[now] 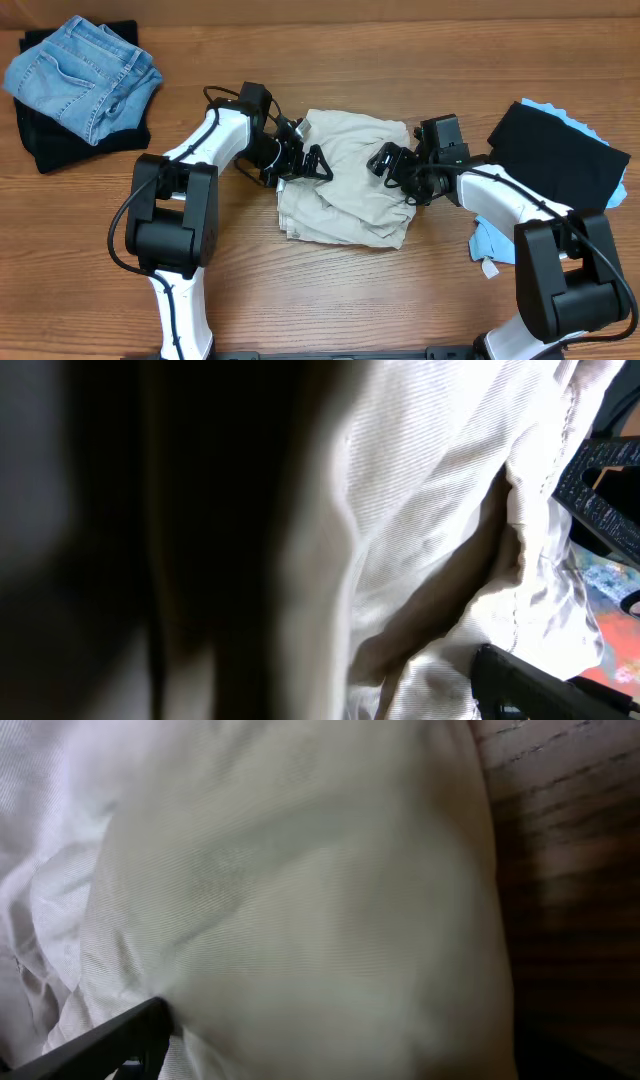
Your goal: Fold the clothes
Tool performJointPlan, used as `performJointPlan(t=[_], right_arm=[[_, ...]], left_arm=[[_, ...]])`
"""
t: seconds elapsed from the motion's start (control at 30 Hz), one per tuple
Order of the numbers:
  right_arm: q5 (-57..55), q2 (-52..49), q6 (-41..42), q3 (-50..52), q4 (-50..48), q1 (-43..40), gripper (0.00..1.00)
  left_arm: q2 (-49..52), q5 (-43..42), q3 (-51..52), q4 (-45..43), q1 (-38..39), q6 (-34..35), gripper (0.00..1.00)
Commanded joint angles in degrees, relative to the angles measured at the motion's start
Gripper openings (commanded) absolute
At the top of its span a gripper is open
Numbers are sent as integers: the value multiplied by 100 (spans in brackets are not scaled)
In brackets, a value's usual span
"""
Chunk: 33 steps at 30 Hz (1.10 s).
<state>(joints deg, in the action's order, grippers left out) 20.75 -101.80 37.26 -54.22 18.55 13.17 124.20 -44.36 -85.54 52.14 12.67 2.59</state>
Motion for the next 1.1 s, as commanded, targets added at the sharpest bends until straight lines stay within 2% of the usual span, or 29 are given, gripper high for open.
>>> performJointPlan(t=[0.0,0.23,0.33,0.5,0.77,0.8,0.87,0.97,1.0,1.07], right_arm=[[-122,-24,-20,-15,-4,31,98],[-122,-24,-20,-15,-7,31,98],[-118,-24,-20,-15,-7,31,98],[-59,-24,-17,-15,-20,129,97],[-59,-24,-15,-15,-70,205,97],[-59,-24,-15,-15,-70,205,97],[-59,-24,-15,-15,-70,205,97],[-63,-24,-15,-15,-72,205,97],[-83,-24,-15,-15,-72,203,97],[-127,-24,-13,-15,-68,203,97]], left_arm=[[138,229,35,61,17,-140,100],[138,-197,35,636,15,-1102,100],[136,-426,35,673,15,-1314,100],[138,-516,42,741,55,-1331,100],[138,-496,98,669,525,-1276,99],[138,-452,101,629,546,-1217,91],[138,-343,101,597,549,-1086,63],[138,-352,101,490,546,-1069,8],[138,-354,98,424,546,-1069,4],[138,-393,92,275,525,-966,4]])
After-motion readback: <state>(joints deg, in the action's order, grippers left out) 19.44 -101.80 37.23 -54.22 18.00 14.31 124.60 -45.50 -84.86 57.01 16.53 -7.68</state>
